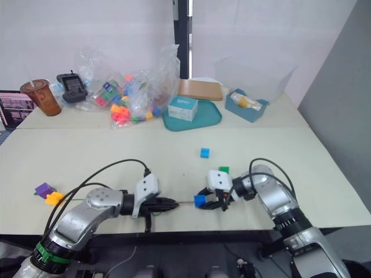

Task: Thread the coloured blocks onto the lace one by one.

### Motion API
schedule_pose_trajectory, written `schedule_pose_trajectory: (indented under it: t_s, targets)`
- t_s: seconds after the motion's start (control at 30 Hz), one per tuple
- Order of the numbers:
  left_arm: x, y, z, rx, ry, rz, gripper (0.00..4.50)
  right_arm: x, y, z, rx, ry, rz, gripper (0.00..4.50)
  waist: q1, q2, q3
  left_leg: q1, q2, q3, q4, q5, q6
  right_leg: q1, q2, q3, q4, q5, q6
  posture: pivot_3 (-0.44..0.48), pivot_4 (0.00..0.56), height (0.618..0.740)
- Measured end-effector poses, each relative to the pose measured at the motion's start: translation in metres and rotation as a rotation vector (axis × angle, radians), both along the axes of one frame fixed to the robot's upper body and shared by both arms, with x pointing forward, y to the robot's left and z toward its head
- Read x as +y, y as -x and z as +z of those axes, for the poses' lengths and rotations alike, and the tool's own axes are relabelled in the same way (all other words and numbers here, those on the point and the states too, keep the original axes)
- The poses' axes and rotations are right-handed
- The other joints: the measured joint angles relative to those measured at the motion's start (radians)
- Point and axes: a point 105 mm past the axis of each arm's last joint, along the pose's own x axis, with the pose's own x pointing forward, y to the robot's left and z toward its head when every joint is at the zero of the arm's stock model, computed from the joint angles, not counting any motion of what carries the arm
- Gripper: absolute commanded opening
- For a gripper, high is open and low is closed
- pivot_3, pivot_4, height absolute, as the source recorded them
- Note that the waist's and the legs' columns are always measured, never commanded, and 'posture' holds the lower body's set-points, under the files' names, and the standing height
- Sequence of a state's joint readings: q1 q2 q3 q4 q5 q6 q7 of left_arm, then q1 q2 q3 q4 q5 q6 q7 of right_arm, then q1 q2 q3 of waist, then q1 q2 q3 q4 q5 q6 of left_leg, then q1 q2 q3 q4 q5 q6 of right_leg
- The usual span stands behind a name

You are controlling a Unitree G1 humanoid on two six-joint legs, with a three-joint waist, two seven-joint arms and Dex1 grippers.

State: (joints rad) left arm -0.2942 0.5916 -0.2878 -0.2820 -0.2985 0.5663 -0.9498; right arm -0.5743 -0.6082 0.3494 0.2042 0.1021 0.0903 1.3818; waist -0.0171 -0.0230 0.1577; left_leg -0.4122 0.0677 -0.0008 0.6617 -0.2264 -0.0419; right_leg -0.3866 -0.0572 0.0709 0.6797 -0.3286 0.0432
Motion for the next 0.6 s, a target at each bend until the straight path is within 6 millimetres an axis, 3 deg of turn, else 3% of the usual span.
schedule_pose_trajectory:
  t_s: [0.6]
  targets:
    - [-0.011,-0.003,0.007,-0.013,0.044,0.010,0.00,-0.002,0.004,-0.001,0.014,-0.002,-0.033,1.28,0.004,0.000,0.000,0.000,0.000,0.000,0.000,0.000,0.000,0.001,0.000,0.000,0.000,0.000,0.000,0.000,0.150,0.740]
